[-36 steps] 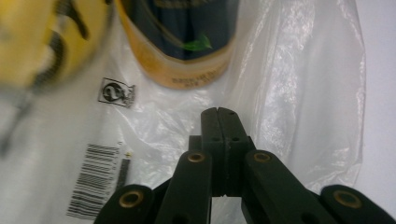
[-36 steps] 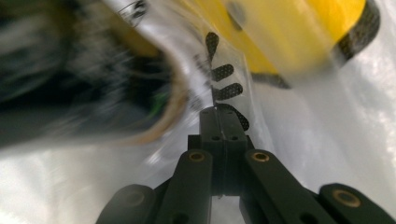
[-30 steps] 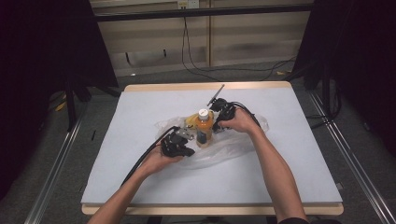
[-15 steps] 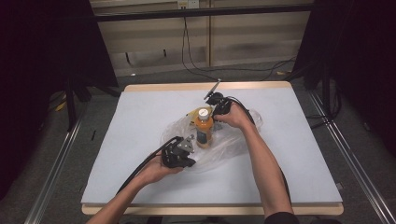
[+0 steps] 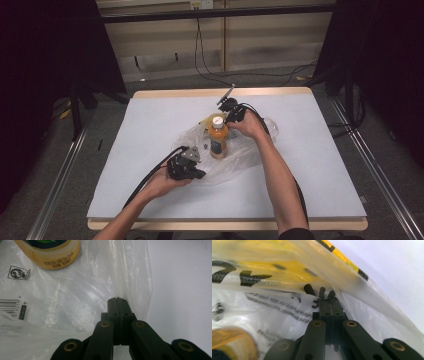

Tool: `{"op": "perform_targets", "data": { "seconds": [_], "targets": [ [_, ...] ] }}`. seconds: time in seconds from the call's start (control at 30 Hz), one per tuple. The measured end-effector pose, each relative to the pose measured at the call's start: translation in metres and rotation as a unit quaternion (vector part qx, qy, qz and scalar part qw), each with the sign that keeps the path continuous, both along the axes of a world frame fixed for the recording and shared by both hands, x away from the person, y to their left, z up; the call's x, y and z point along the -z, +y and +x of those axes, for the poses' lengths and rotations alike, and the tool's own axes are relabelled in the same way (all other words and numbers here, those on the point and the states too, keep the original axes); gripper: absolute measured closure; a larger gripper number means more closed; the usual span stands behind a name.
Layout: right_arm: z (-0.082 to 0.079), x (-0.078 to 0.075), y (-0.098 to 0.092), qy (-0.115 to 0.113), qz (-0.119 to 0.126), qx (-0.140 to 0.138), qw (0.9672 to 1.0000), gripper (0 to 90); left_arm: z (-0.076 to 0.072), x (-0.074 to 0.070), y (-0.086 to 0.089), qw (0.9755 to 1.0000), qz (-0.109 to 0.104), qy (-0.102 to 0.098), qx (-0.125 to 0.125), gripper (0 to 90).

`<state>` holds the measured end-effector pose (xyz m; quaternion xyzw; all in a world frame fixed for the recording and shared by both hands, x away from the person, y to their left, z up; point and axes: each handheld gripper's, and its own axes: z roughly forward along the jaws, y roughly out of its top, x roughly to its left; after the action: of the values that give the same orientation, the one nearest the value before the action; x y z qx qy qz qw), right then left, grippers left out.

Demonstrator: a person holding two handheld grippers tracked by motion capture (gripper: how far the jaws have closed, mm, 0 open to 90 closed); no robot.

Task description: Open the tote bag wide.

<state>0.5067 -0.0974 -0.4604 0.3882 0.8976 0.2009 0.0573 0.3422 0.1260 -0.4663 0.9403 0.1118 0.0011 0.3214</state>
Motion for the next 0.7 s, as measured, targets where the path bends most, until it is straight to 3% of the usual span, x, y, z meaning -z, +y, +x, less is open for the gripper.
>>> {"op": "perform_targets", "data": {
  "seconds": [0.2, 0.3, 0.47, 0.6, 0.7],
  "targets": [
    [-0.011, -0.012, -0.007, -0.014, 0.007, -0.008, 0.9998, 90.0, 0.009, -0.002, 0.009, 0.9981, -0.050, 0.022, -0.030, 90.0],
    [-0.016, -0.023, -0.015, -0.024, 0.027, -0.006, 0.9993, 90.0, 0.012, -0.004, 0.013, 0.9975, -0.055, 0.018, -0.041, 90.0],
    [-0.027, -0.034, -0.022, -0.039, 0.049, -0.006, 0.9980, 90.0, 0.012, -0.009, 0.017, 0.9930, -0.101, 0.015, -0.060, 90.0],
    [-0.037, -0.039, -0.024, -0.061, 0.030, -0.013, 0.9976, 90.0, 0.011, -0.011, 0.020, 0.9917, -0.113, 0.011, -0.061, 90.0],
    [-0.044, -0.046, -0.028, -0.073, 0.047, -0.019, 0.9960, 90.0, 0.010, -0.013, 0.022, 0.9897, -0.127, 0.012, -0.066, 90.0]
  ]
}}
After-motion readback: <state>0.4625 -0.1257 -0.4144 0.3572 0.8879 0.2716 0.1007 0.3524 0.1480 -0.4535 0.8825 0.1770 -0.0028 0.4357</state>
